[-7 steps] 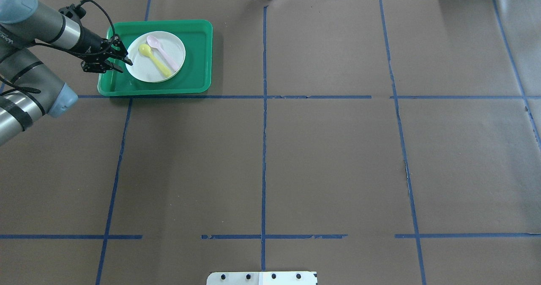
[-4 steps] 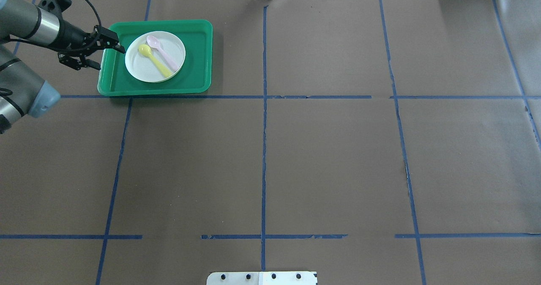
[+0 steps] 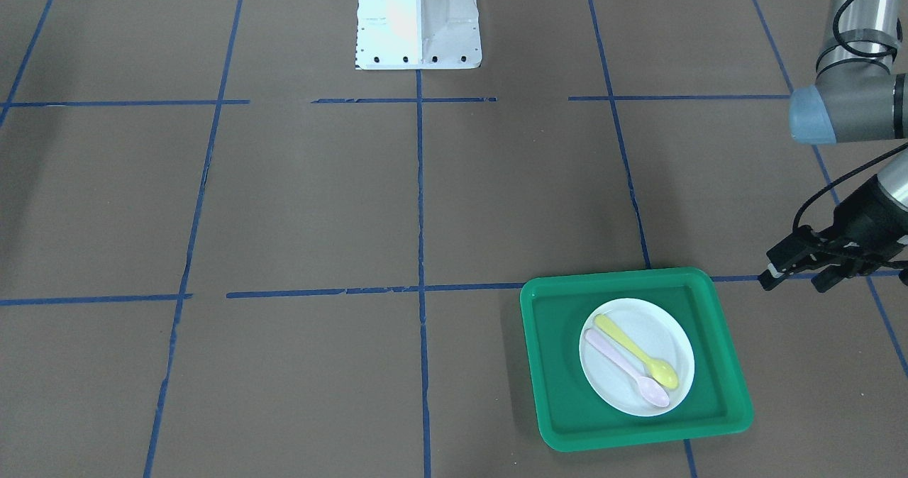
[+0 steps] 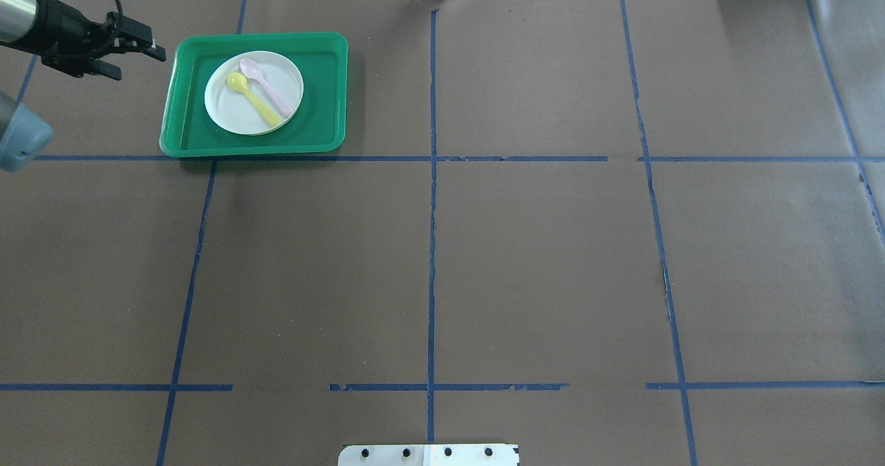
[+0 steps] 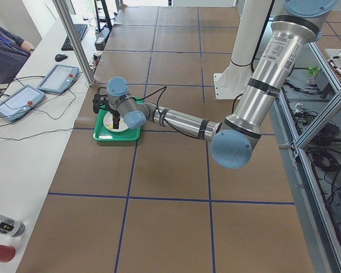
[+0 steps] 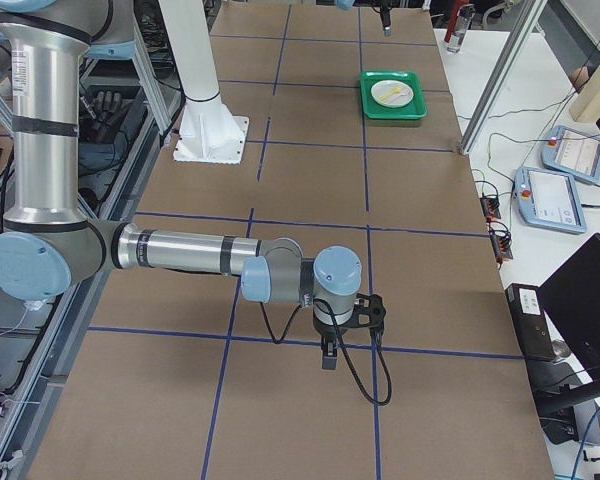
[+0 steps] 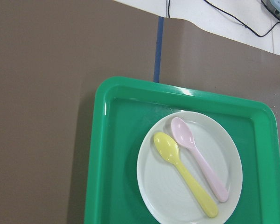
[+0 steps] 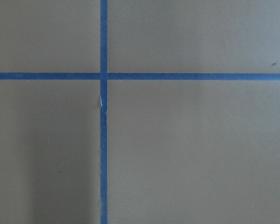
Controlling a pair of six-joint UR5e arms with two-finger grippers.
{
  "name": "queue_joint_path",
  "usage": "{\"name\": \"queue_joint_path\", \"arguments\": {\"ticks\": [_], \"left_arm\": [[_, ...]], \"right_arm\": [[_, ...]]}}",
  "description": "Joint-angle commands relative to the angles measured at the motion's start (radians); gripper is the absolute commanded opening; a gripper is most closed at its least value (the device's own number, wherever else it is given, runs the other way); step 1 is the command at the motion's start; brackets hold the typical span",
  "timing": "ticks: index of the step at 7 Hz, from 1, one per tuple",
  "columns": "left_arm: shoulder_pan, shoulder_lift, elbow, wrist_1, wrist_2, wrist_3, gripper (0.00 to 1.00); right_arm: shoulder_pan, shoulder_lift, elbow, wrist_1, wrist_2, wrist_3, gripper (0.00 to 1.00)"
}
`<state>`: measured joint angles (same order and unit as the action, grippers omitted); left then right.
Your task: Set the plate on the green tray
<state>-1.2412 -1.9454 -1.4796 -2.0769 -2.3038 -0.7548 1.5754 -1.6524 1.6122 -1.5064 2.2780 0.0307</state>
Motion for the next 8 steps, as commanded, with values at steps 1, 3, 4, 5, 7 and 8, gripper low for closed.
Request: {"name": "queue_joint_path", "arguments": {"ticks": [1,3,4,5,7,8], "left_arm": [[-0.078,0.084,-0.065,0.109,0.02,0.187,1.0],[-0.185,0.16,-0.067,0.232,0.039,0.504,1.0],[-0.214,0.161,-0.082,0.379,0.119,0.667,1.0],[-0.224,0.193,-0.073,0.447,0.122,0.74,1.0],[-0.222,0.333,-0.077,0.431,0.065,0.744,1.0],[-0.224,0.377,-0.08,0.429,-0.062,0.747,1.0]], "right_arm": [[0.0,0.0,0.0,0.0,-0.002,0.0,1.0],[0.0,0.0,0.0,0.0,0.0,0.0,1.0],[0.0,0.0,0.0,0.0,0.0,0.0,1.0],[0.0,0.0,0.0,0.0,0.0,0.0,1.0],[0.0,-0.001,0.0,0.0,0.0,0.0,1.0],[0.0,-0.001,0.0,0.0,0.0,0.0,1.0]]}}
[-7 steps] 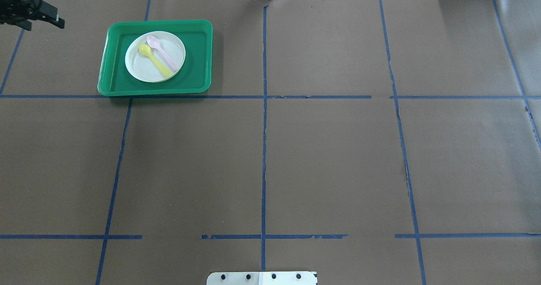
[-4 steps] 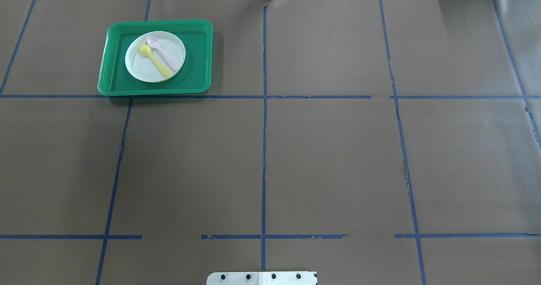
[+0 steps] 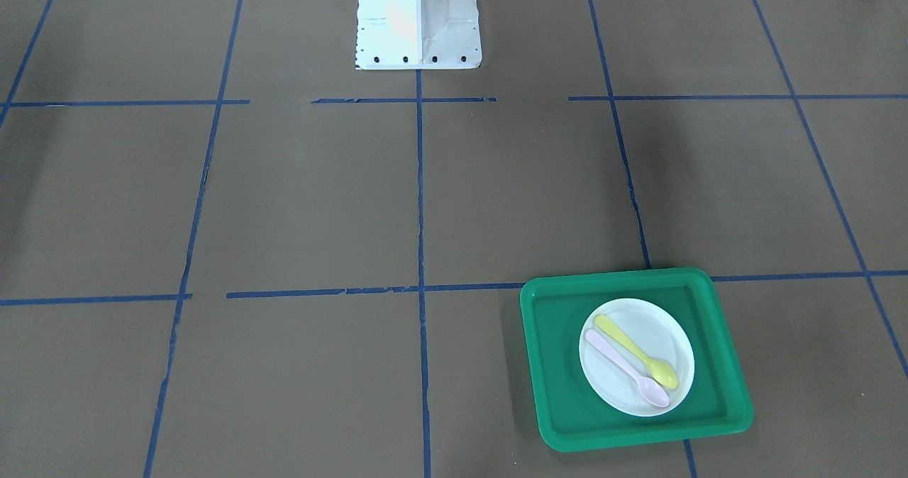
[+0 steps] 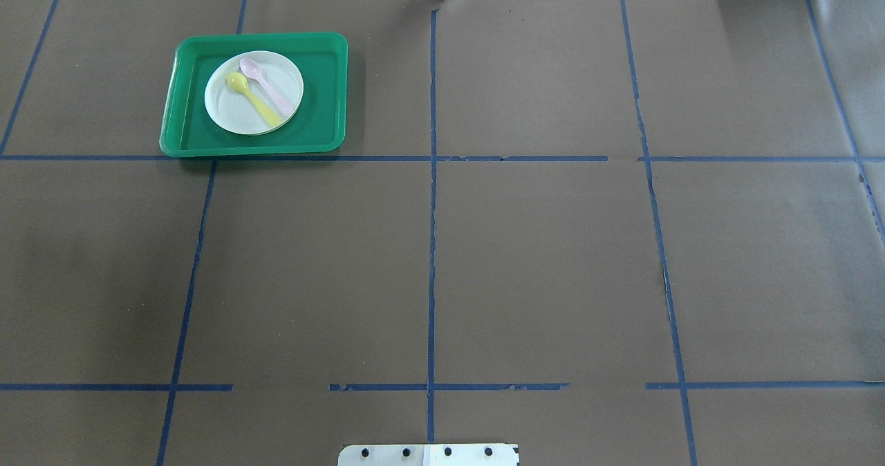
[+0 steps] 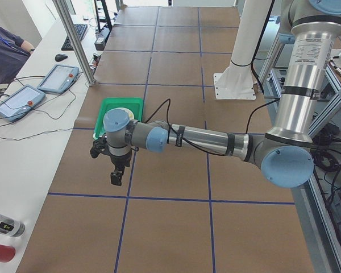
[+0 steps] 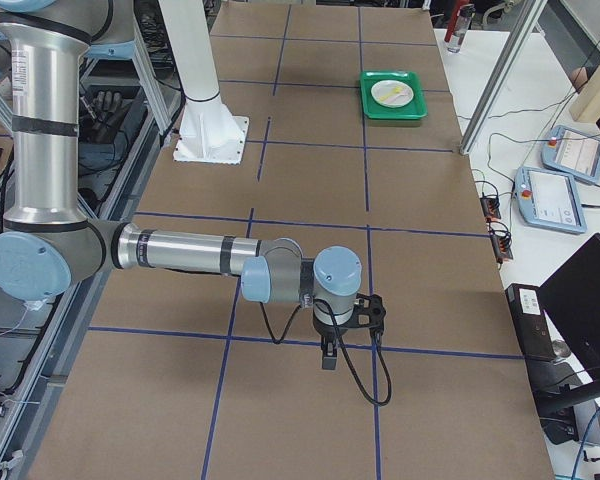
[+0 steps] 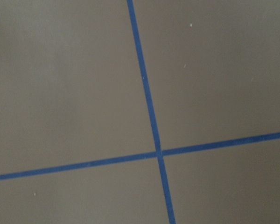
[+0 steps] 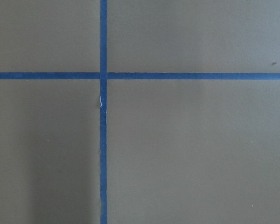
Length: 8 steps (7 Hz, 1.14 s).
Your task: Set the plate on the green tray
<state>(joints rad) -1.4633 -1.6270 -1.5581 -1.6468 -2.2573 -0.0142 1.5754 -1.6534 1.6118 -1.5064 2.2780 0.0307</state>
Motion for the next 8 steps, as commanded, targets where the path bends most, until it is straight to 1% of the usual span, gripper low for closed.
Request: {"name": "queue_joint_path", "arguments": {"ticks": [1,3,4,8], "left_arm": [[-0.085,0.061,-0.026,0.018,-0.132,0.004,1.0],[-0.152,0.059,-0.094,0.076,-0.128,0.005,1.0],[-0.175,0.059,-0.1,0.081,-0.127,0.005,1.0],[-0.175,0.079,-0.089,0.081,-0.125,0.004,1.0]], "right_arm": [[0.0,0.0,0.0,0.0,0.0,0.0,1.0],[0.0,0.0,0.0,0.0,0.0,0.0,1.0],[0.0,0.0,0.0,0.0,0.0,0.0,1.0],[0.0,0.0,0.0,0.0,0.0,0.0,1.0]]}}
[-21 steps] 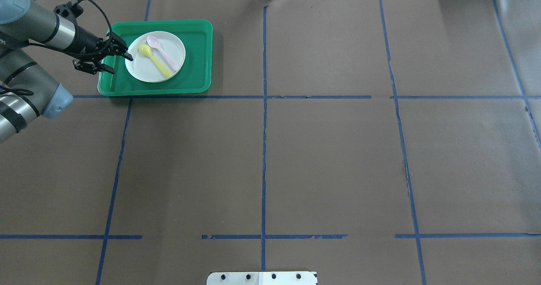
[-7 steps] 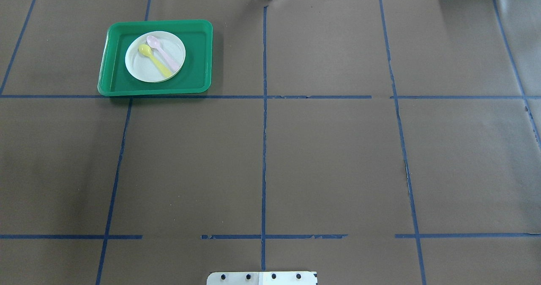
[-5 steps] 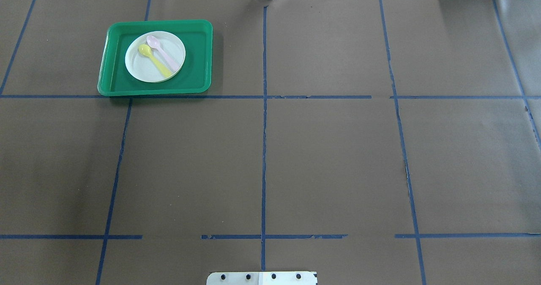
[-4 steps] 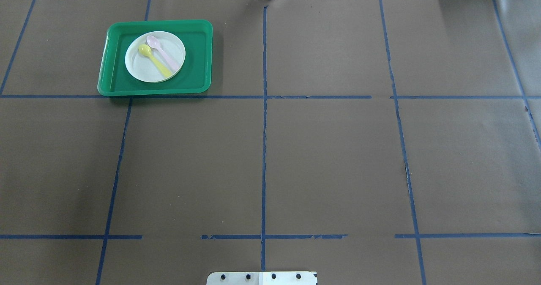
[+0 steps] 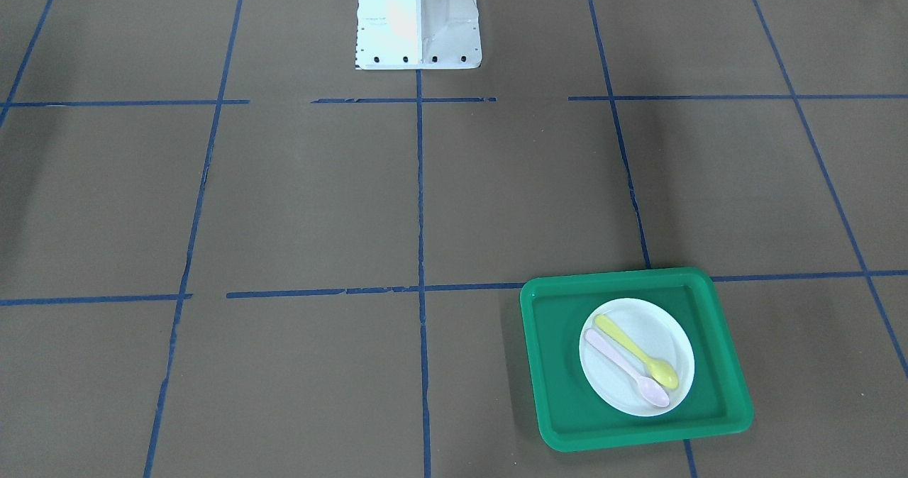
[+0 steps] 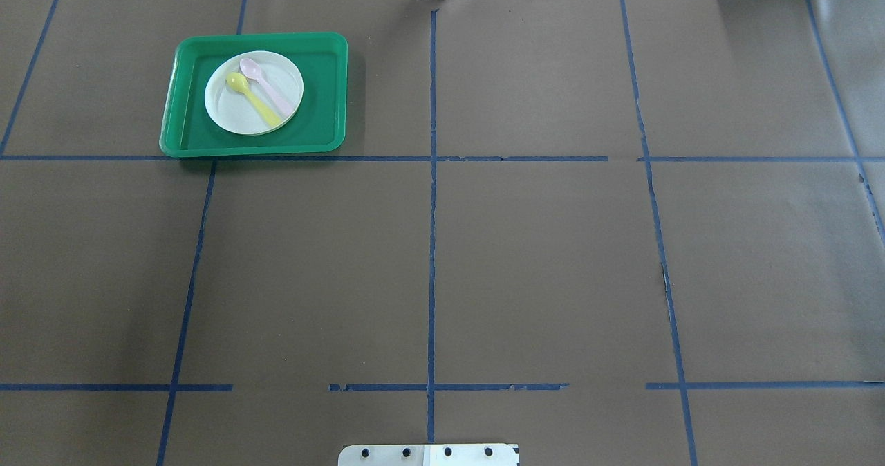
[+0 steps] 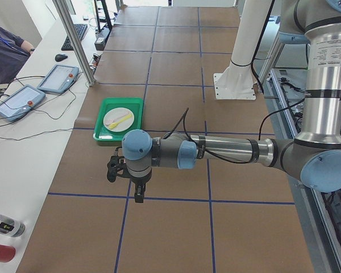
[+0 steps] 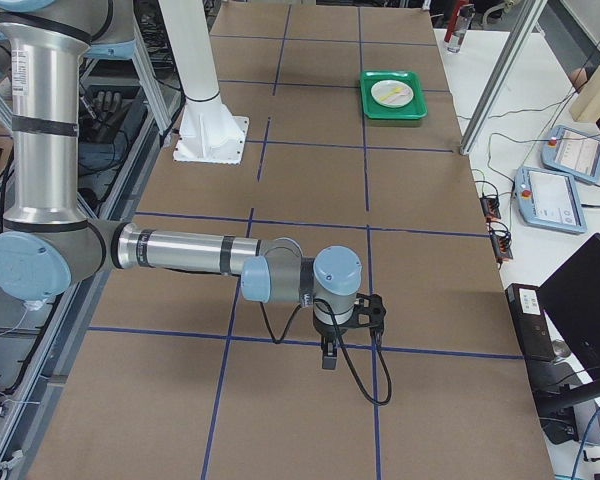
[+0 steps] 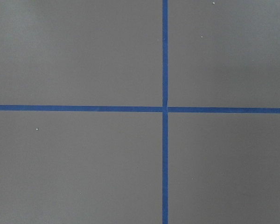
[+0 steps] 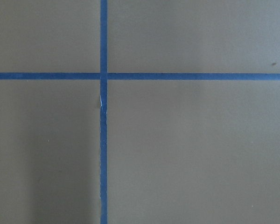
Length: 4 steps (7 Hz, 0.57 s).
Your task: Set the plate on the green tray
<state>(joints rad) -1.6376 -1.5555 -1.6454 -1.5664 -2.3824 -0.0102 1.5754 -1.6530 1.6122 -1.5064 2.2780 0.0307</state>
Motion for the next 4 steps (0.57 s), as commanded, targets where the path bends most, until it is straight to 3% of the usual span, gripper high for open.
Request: {"name": "queue_joint_path", "arguments": {"ticks": [1,4], "left_arm": [[0.001,0.006,0.004,-0.001,0.0,-0.001,1.0],[0.002,0.008,0.004,0.0,0.0,-0.005,1.0]], "right_arm": [[0.0,-0.001,0.0,0.0,0.0,0.0,1.0],[0.0,-0.001,0.0,0.0,0.0,0.0,1.0]]}}
